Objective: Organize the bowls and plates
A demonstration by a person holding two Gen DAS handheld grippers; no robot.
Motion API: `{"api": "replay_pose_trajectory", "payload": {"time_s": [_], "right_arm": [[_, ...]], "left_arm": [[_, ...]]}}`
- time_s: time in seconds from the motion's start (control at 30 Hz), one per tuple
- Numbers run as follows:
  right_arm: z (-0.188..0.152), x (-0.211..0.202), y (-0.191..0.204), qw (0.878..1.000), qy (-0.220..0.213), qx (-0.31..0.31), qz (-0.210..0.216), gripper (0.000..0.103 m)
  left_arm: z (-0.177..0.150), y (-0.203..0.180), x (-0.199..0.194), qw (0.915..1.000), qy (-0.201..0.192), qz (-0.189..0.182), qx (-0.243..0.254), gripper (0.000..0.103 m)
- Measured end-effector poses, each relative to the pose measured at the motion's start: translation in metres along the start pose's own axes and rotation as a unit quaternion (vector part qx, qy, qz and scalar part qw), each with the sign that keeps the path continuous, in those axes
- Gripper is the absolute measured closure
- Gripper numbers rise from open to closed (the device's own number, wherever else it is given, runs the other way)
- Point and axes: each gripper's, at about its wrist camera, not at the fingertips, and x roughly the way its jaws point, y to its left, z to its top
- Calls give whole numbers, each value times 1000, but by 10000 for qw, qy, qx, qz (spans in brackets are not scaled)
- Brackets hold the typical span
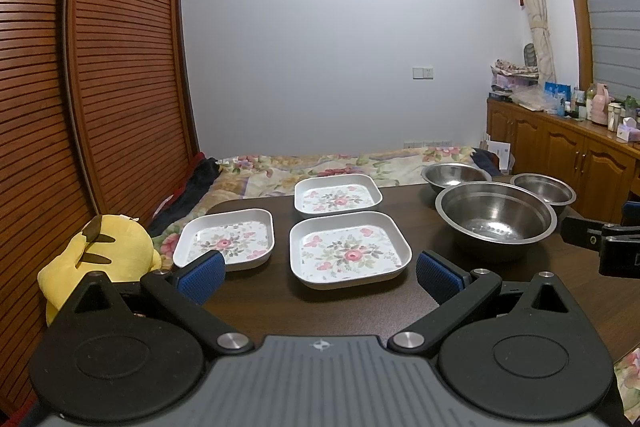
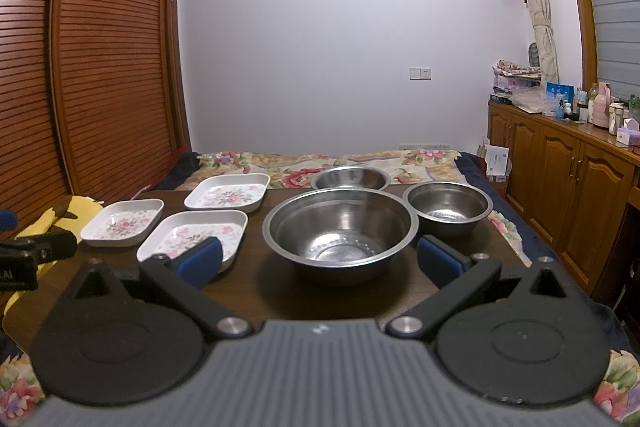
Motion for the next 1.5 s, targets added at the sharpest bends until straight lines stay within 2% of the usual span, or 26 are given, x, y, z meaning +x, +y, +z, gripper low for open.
{"api": "replay_pose_trajectory", "payload": {"time_s": [0.67, 1.03, 1.3, 1.5], "right_arm": [[-2, -1, 0, 10000, 18, -6, 19, 0], [-9, 6, 5, 9999, 87, -34, 91, 0], [-12, 12, 10, 9994, 210, -41, 267, 0], [-12, 15, 19, 9990, 226, -215, 317, 0]], "left_arm": [[-2, 0, 3, 10000, 67, -10, -8, 0], [-16, 1, 26, 9991, 417, -13, -31, 0], [-21, 2, 38, 9972, 715, -229, -55, 0], [-22, 5, 47, 9957, 911, -181, 40, 0]]}}
